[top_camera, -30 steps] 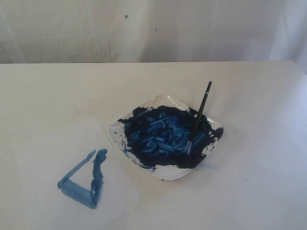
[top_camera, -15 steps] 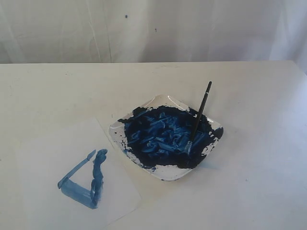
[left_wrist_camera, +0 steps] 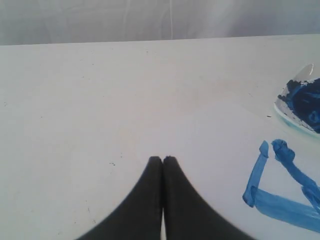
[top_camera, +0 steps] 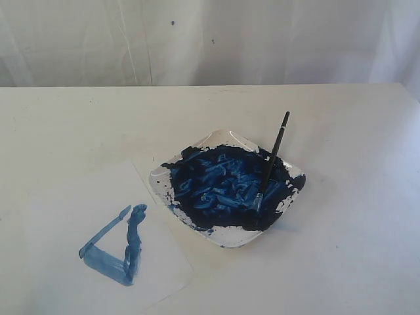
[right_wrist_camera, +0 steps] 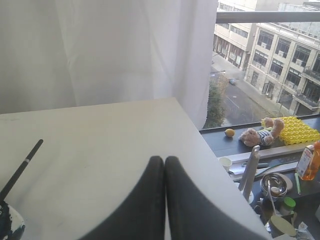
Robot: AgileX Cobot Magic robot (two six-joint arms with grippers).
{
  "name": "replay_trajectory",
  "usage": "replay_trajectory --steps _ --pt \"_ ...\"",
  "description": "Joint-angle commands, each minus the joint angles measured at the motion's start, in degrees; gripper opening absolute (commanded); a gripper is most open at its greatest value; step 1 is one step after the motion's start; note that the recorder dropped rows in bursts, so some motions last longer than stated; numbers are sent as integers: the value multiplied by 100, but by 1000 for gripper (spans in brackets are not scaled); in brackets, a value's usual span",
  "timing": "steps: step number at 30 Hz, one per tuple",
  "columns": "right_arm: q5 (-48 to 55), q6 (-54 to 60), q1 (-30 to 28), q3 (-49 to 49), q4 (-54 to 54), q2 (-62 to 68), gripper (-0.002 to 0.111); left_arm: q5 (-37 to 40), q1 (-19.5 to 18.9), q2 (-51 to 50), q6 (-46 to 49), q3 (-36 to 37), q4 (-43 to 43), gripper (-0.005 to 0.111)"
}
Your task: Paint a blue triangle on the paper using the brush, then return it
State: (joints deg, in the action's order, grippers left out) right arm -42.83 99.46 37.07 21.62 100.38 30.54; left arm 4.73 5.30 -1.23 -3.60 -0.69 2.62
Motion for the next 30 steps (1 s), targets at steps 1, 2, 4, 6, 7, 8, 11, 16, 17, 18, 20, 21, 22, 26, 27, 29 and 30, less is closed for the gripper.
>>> replay_trajectory --steps 1,2,4,6,7,8,11,16,17,18,20,21,22,26,27,29,30 --pt "-9 33 -1 -23 -43 -21 0 237 -2 123 -1 69 -15 0" --pt "-9 33 -1 -23 -43 -21 0 264 -2 123 57 69 -15 0" --pt "-9 33 -1 -23 -43 -21 0 276 -2 123 308 69 -15 0" --pt "-7 33 -1 -33 -43 -21 0 447 -2 123 581 69 -15 0" --pt "-7 33 -1 -33 -43 -21 0 593 -2 123 623 69 -15 0" --pt "-7 33 -1 -33 -43 -21 0 857 -2 123 665 69 -15 0" --pt "-7 33 -1 -33 -43 -21 0 905 -2 123 665 69 -15 0" --pt "-7 33 -1 -33 -43 -21 0 883 -2 123 665 69 -15 0" --pt "-7 10 -1 -32 -43 -21 0 884 -2 123 665 69 -15 0" --pt "-7 -48 -1 -32 -43 -21 0 884 -2 123 665 69 -15 0" --pt "-7 -23 -1 -32 -43 -21 0 884 -2 123 665 69 -15 0" --pt "-7 -23 -1 -32 -43 -21 0 884 -2 123 665 69 -15 0" --pt "-7 -23 -1 -32 -43 -21 0 870 -2 123 665 69 -15 0" --pt "-7 -23 -1 -32 -43 -21 0 838 -2 123 665 69 -15 0" --pt "-7 -23 -1 -32 -43 -21 0 842 -2 123 665 69 -15 0" --pt "-7 -23 -1 -32 -43 -21 0 854 -2 123 665 69 -15 0" --pt "-7 -23 -1 -32 -43 -21 0 854 -2 123 665 69 -15 0"
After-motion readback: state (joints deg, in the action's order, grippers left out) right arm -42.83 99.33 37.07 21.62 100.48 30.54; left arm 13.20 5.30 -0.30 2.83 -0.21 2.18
